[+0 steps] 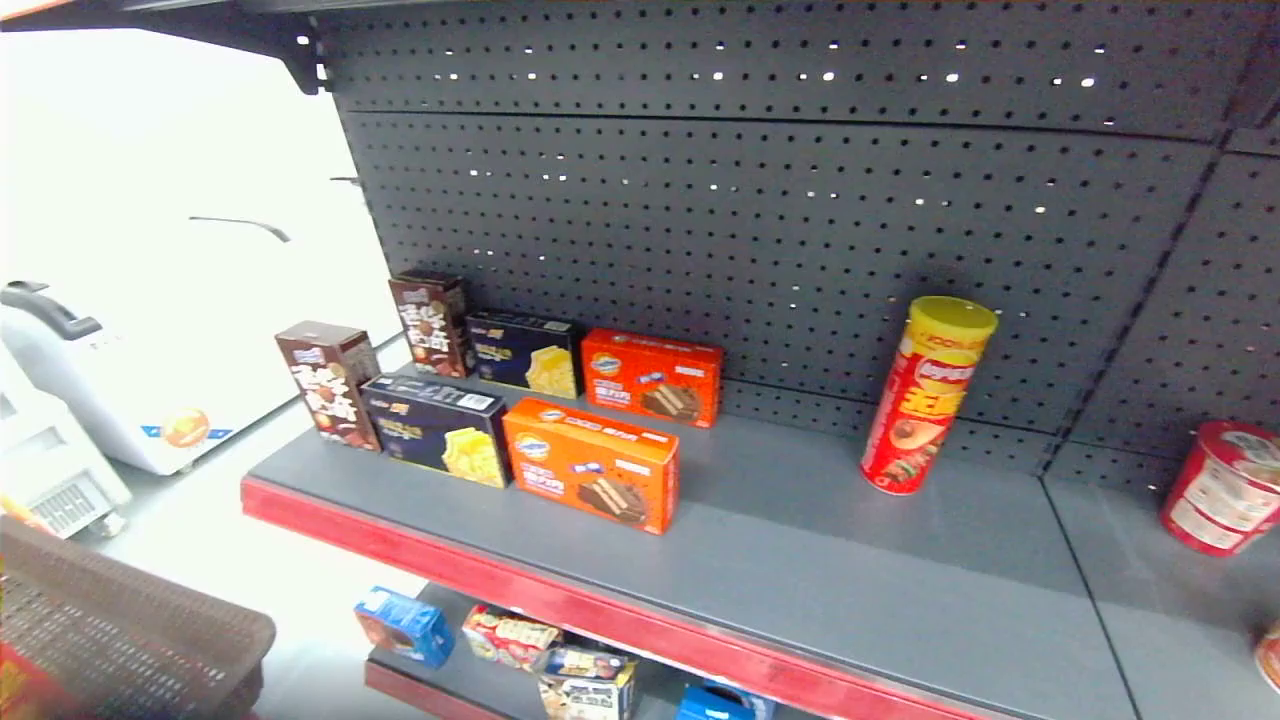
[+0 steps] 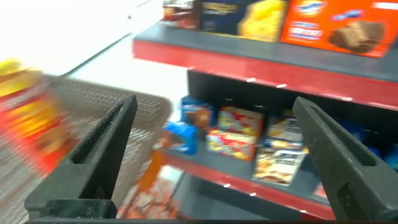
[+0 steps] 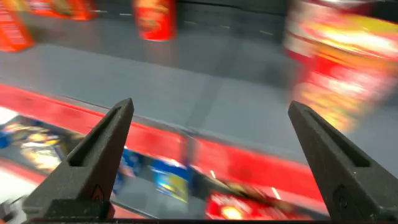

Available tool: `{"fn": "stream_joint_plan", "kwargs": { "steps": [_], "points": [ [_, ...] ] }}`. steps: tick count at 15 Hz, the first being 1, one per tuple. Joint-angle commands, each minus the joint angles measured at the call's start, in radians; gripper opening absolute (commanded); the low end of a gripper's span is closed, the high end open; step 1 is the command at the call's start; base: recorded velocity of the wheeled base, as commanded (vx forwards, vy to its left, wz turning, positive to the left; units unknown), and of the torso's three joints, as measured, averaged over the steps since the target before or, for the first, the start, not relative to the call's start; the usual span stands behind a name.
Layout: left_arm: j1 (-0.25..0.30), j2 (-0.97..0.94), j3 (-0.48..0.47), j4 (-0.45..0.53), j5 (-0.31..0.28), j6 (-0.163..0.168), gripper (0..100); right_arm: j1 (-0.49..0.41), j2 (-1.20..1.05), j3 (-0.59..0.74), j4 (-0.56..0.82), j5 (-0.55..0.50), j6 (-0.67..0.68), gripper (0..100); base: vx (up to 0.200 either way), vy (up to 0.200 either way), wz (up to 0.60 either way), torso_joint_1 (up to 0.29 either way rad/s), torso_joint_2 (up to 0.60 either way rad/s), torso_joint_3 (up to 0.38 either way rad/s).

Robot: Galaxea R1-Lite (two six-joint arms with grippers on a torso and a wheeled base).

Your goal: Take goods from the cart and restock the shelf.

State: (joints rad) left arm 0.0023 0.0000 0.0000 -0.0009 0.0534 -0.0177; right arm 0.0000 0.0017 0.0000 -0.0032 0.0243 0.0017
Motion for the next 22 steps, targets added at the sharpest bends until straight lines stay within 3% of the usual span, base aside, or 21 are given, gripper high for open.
{"fn": "stream_joint_plan", "kwargs": {
  "steps": [1, 13, 16, 17, 19, 20, 21, 22],
  "points": [
    [0.001, 0.0, 0.0, -0.001, 0.0, -0.001, 100, 0.0, 0.001, 0.0, 0.0, 0.0, 0.0, 100, 0.0, 0.0, 0.6, 0.002, 0.01, -0.002],
    [0.001, 0.0, 0.0, -0.001, 0.0, -0.001, 100, 0.0, 0.0, 0.0, 0.0, 0.0, 0.0, 100, 0.0, 0.0, 0.6, 0.002, 0.0, 0.003],
    [0.002, 0.0, 0.0, -0.011, 0.031, 0.004, 100, 0.0, 0.0, 0.0, -0.001, -0.001, 0.001, 100, 0.0, 0.0, 0.0, 0.0, 0.0, 0.0],
    [0.001, 0.002, -0.081, -0.042, 0.025, 0.024, 100, 0.0, 0.0, 0.0, -0.001, -0.001, 0.001, 100, 0.0, 0.0, 0.0, 0.0, 0.0, 0.0],
    [-0.007, 0.169, -0.359, 0.128, 0.026, 0.045, 100, 0.0, 0.0, 0.0, -0.001, -0.001, 0.001, 100, 0.0, 0.0, 0.0, 0.0, 0.0, 0.0],
    [-0.008, 0.204, -0.417, 0.176, 0.025, 0.047, 100, 0.0, 0.0, 0.0, -0.001, -0.001, 0.001, 100, 0.0, 0.0, 0.0, 0.0, 0.0, 0.0],
    [-0.021, 0.35, -0.563, 0.318, 0.023, 0.088, 100, 0.0, 0.0, 0.0, -0.001, -0.001, 0.001, 100, 0.0, 0.0, 0.0, 0.0, 0.0, 0.0],
    [-0.022, 0.423, -0.609, 0.371, 0.028, 0.127, 100, 0.0, 0.0, 0.0, -0.001, -0.001, 0.001, 100, 0.0, 0.0, 0.0, 0.0, 0.0, 0.0]
  ]
}}
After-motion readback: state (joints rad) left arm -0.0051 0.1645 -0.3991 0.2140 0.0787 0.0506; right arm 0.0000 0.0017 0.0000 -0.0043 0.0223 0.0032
